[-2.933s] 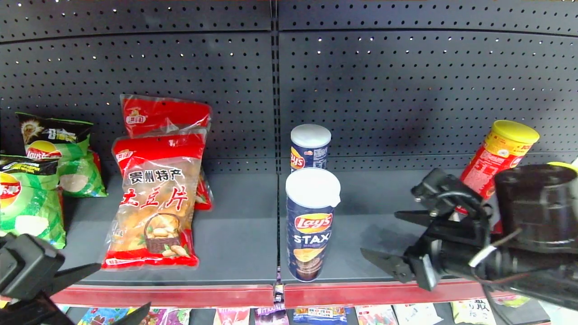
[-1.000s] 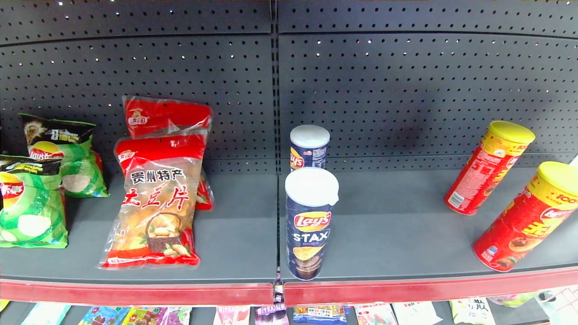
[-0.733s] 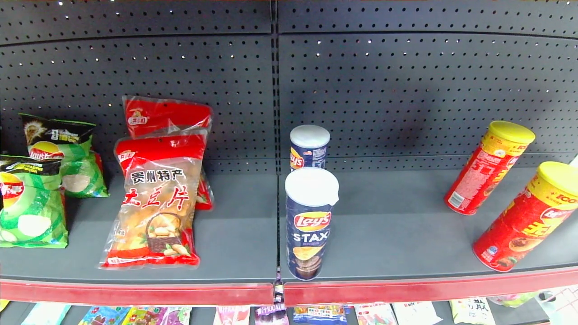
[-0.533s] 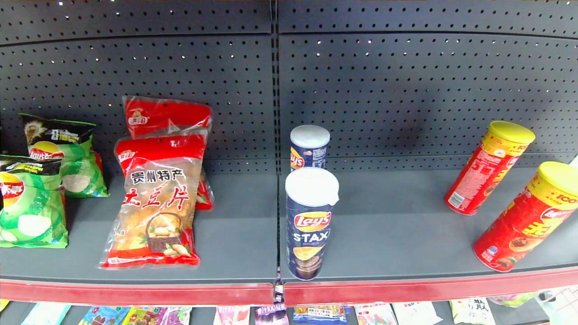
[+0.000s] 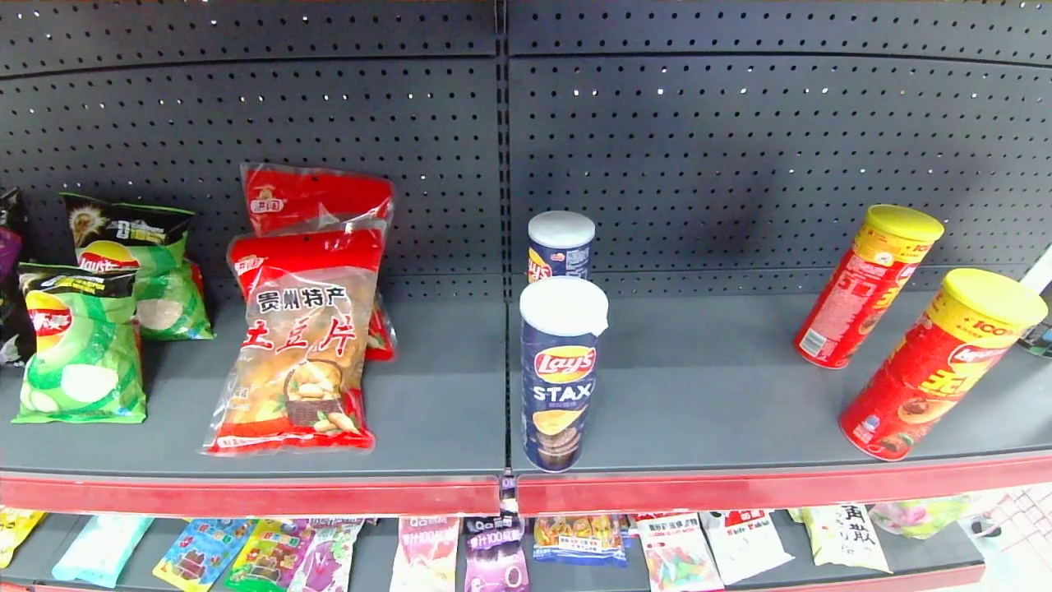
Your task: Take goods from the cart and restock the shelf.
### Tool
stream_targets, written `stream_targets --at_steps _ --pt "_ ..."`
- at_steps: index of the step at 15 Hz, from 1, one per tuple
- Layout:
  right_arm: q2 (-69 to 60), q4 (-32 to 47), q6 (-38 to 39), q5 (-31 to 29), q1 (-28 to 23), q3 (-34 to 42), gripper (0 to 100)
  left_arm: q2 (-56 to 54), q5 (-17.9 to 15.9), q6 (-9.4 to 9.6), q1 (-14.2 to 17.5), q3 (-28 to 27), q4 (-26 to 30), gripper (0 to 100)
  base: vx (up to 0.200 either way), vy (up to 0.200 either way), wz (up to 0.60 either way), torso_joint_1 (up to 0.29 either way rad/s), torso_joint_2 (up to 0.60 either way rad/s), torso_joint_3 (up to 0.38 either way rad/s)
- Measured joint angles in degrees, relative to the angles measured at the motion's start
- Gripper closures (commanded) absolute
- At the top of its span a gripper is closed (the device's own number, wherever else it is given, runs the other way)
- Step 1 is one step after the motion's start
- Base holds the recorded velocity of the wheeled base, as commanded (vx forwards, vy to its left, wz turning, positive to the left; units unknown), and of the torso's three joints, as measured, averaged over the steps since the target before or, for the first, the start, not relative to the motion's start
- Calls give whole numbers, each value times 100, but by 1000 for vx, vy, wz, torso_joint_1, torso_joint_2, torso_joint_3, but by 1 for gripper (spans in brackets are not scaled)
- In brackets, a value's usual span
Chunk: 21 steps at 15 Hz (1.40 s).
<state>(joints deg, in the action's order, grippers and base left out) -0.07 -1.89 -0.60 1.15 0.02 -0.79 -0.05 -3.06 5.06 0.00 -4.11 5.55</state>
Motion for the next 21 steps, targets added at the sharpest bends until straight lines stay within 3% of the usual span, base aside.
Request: stream_targets --at_steps 21 --pt "0 6 0 128 0 -5 0 0 -38 11 0 0 2 0 0 -200 0 3 3 1"
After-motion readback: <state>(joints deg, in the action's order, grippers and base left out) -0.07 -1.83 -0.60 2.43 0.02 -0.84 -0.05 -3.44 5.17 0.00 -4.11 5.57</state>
